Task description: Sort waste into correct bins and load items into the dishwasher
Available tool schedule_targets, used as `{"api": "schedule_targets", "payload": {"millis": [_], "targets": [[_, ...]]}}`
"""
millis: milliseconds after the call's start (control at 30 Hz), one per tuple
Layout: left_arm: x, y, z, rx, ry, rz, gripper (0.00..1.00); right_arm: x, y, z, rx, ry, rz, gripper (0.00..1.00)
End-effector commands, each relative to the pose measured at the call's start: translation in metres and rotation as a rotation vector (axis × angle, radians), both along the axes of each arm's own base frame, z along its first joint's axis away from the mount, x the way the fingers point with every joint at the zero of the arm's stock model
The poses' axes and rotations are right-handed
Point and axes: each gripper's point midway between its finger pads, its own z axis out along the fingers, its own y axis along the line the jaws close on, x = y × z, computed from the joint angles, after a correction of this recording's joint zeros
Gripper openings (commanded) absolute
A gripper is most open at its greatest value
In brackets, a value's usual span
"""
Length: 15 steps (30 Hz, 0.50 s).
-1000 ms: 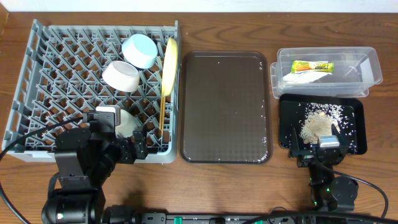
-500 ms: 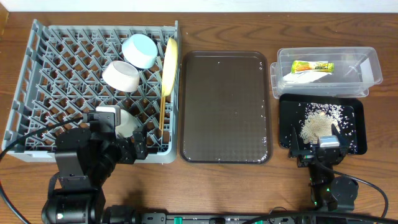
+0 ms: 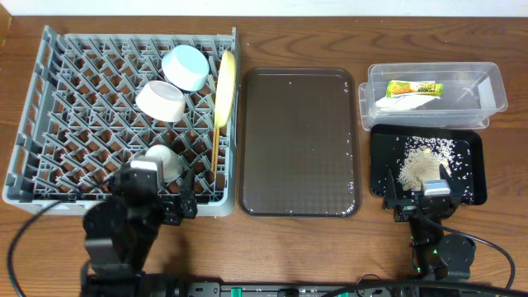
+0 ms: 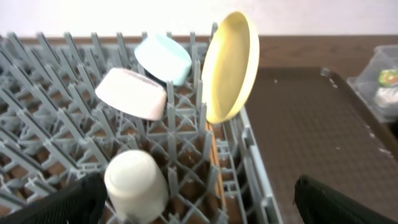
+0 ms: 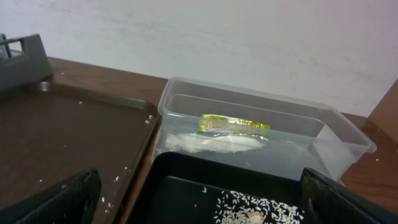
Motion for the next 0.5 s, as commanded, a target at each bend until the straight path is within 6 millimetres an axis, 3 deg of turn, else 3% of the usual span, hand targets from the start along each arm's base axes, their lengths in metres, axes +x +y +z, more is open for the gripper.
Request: {"api": "schedule_targets", "payload": {"millis": [0, 200, 467], "targets": [[0.0, 0.006, -0.015, 0.03, -0.076, 0.026, 0.99, 0.0, -0.002, 0.0, -0.013, -0.001, -0.005, 0.99], [0.006, 0.008, -0.026, 0.036, -0.251, 0.039, 0.99, 0.0, -0.002, 0.0, -0.013, -0.001, -0.004, 0.99], [0.016, 0.032, -0.031, -0.067, -0.407, 0.205, 0.99, 0.0, -0.002, 0.0, -0.012, -0.001, -0.005, 0.99]]}}
